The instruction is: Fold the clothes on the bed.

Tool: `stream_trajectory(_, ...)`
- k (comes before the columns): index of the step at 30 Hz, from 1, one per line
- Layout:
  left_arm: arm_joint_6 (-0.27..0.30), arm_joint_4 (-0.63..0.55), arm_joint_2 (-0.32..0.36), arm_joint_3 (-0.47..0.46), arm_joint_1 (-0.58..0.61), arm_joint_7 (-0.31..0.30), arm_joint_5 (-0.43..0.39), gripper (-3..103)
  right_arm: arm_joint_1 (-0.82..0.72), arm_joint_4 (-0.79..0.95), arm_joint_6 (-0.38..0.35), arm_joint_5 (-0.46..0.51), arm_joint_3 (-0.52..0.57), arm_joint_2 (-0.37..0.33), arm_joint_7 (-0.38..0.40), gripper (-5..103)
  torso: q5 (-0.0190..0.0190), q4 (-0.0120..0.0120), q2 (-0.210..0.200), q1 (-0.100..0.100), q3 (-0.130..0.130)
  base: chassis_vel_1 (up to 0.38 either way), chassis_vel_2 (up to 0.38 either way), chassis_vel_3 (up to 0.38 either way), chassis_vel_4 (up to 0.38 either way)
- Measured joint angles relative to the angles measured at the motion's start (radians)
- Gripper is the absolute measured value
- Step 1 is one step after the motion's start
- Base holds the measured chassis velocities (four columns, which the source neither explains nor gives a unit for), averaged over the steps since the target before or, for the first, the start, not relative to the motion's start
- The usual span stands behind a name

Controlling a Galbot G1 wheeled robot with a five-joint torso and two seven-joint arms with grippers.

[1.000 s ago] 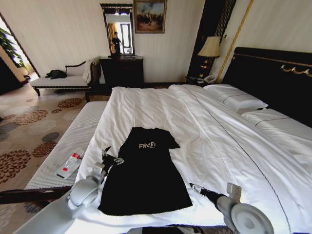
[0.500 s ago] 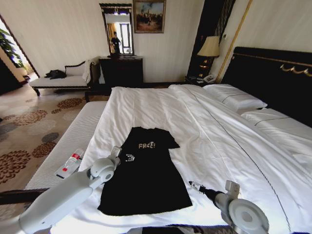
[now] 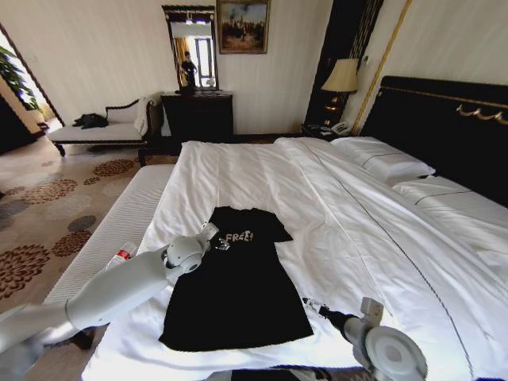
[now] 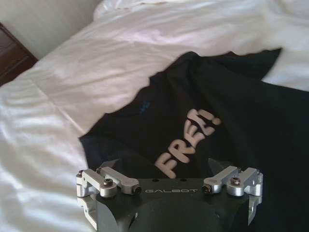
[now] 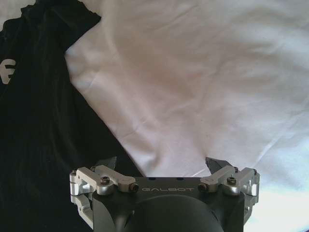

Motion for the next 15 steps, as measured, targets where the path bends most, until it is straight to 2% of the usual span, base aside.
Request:
stream_trajectory(3, 0.001, -0.005, 0.0, 0.032, 0.017, -0.004, 0.04, 100, -0.001, -0.003, -0.001, 0.001, 0.005, 0.003, 0.0, 100, 0.0, 0.0002, 0.0, 0.0, 0.0, 0.0, 0.0, 0.0, 0.0)
stream_trajectory(15, 0.0, 0.02, -0.03, 0.051, 0.096, -0.052, 0.19, 100, 0.012, -0.013, -0.007, 0.025, 0.023, 0.0, 0.002, 100, -0.0001, 0.0001, 0.0, 0.0, 0.0, 0.0, 0.0, 0.0, 0.0)
